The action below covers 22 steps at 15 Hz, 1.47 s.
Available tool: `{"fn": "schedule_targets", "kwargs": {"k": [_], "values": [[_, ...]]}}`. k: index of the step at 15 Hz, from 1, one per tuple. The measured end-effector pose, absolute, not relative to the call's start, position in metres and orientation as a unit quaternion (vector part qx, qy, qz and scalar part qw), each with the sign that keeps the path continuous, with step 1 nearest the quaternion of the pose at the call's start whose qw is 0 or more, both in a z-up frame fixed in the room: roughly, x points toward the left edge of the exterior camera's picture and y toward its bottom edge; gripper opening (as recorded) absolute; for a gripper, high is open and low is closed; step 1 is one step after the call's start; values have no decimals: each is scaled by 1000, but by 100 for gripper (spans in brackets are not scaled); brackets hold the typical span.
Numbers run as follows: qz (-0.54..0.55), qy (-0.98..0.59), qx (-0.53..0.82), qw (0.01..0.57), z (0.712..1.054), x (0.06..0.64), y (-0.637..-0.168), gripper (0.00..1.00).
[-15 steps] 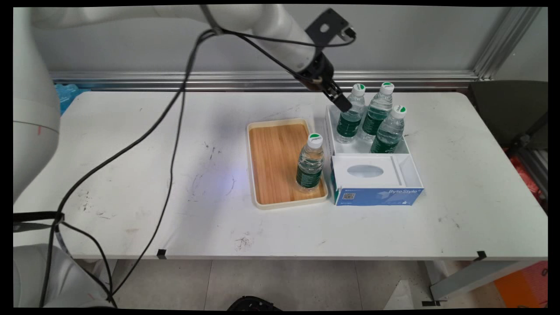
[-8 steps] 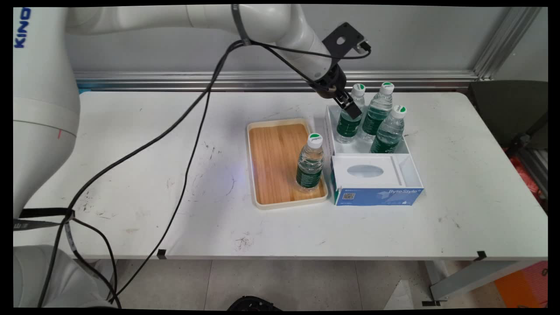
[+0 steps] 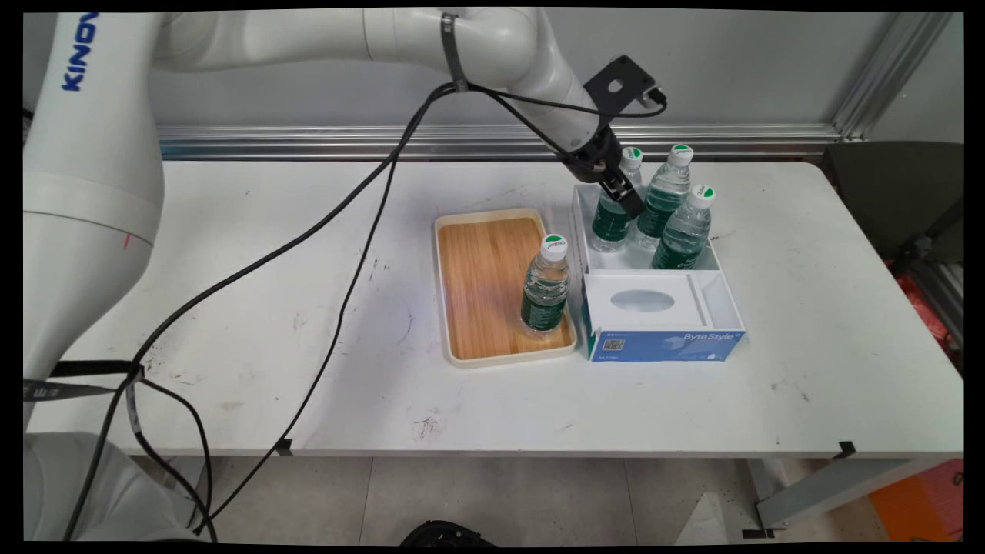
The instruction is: Pick up the green bottle from the white box, then place the picked object on the tray
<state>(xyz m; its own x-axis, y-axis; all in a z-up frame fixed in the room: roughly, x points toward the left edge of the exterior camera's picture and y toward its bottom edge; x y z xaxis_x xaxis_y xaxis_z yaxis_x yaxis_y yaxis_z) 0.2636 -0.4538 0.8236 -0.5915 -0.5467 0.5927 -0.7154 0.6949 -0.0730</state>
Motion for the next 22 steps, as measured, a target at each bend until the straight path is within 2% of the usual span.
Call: {"fn": "schedule_targets", "kwargs": {"k": [2,3,7,11,22], "values": [[153,-879,359,275,822,262,-457,100],[153,-879,359,275,821,261,-458,0],[154,-878,360,274,822,261,-460,0],[159,-874,368,275,841,265,-453,0],[196,-857,374,294,966,290,-407,0]]}}
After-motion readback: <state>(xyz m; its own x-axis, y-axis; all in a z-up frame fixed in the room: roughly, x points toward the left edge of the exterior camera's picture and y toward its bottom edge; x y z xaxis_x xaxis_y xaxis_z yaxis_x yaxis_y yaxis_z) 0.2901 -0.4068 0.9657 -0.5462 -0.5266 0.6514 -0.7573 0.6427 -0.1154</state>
